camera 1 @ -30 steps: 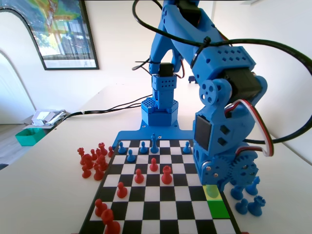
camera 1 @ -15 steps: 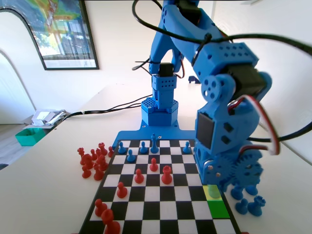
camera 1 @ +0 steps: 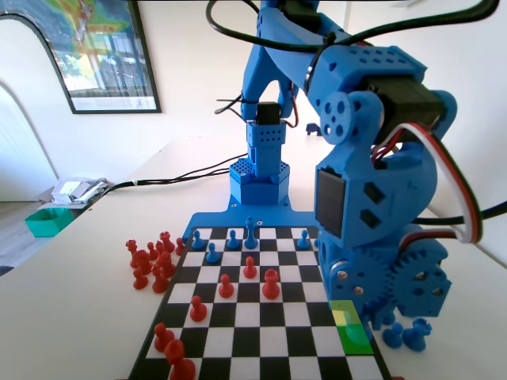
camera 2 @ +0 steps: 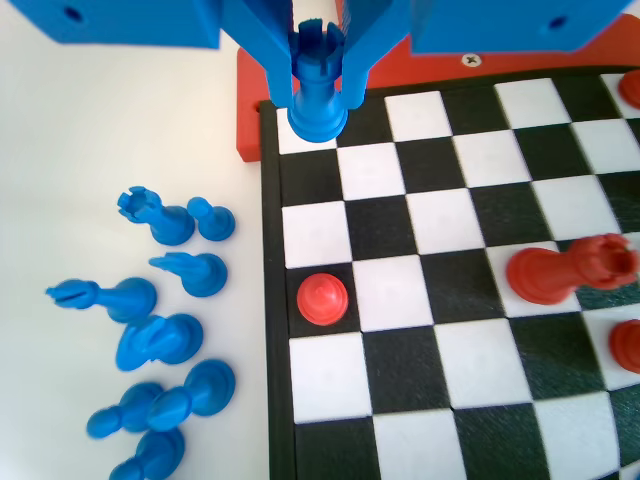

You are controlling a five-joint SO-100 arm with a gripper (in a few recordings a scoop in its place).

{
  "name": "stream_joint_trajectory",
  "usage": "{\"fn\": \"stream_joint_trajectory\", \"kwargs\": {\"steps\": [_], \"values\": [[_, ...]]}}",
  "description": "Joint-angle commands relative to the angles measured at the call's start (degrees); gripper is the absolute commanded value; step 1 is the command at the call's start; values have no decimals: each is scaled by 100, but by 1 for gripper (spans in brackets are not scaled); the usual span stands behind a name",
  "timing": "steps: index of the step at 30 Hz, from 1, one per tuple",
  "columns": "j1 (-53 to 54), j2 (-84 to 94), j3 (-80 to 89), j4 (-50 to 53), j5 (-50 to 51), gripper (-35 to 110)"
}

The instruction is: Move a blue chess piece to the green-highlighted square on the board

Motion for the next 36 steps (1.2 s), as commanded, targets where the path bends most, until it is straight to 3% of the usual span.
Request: {"fn": "stream_joint_trajectory", "kwargs": {"steps": [1,36], "values": [[-9,114,-308,-35,-79,1],[-229,-255,-97,-387,-88,5]]}}
